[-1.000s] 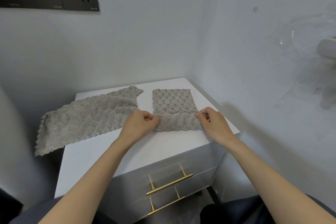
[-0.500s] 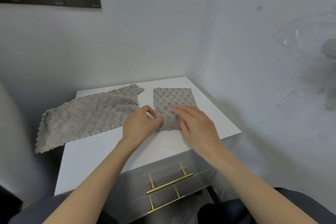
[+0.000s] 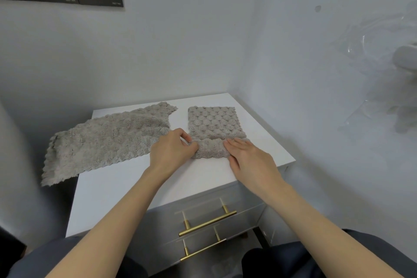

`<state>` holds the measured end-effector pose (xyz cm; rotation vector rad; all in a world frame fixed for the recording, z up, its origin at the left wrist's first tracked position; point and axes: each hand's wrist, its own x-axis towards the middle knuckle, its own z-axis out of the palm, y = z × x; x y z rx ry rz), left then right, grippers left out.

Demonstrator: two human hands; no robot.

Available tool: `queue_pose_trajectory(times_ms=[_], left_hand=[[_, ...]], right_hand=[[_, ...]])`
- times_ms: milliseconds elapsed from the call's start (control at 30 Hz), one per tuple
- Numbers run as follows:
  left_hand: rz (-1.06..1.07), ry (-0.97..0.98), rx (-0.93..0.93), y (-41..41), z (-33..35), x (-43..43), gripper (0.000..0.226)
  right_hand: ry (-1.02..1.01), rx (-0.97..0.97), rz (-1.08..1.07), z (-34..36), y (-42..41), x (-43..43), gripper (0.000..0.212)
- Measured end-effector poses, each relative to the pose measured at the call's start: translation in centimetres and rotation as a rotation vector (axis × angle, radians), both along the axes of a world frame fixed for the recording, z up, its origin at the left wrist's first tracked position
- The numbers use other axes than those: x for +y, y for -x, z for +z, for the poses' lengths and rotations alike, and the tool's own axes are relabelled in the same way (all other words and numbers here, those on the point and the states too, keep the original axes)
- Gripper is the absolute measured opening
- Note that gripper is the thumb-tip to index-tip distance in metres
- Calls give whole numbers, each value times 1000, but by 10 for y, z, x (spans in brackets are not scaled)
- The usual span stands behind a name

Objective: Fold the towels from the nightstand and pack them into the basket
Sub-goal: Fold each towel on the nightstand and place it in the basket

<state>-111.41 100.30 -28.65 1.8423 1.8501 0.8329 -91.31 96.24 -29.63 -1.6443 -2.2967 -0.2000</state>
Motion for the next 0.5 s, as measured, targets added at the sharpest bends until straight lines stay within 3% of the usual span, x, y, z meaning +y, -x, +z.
queue_pose_trajectory(times_ms=[100,200,300,500], left_hand=[[-2,-53,21,0,0,-4,10],[-23,-224,89,-2,0,-12,7],[-181,-387,198,-2,3,-16,16],[-424,-260,383,13,6,-15,47]], right_hand=[[18,-14,-76,2,-12,1,44],[72,10,-145,4,-16,1,45],[116,36,-102,5,-19,4,45],[69,85,-33,8,-30,9,47]])
